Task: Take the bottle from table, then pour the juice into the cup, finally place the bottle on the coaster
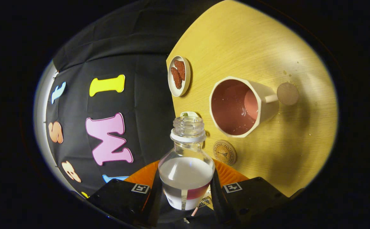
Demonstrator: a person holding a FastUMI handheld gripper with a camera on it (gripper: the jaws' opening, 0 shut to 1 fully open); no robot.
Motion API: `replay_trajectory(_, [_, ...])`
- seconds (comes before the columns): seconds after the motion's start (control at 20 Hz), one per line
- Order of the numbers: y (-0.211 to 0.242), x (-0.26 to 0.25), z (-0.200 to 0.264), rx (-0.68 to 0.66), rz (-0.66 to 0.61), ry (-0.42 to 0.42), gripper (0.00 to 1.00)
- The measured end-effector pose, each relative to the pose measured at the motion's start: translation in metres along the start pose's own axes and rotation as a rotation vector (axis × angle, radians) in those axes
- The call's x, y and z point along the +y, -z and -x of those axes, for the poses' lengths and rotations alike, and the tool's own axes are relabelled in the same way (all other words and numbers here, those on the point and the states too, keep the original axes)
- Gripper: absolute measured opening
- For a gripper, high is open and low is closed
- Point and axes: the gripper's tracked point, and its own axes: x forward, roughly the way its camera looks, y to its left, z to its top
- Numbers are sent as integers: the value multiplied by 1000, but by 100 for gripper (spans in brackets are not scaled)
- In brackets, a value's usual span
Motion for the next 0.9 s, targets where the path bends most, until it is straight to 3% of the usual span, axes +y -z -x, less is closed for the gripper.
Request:
replay_trajectory(0.55, [5,3,-9,24,-209,30,69])
replay_trajectory(0.9, [7,7,-8,30,-275,29,69])
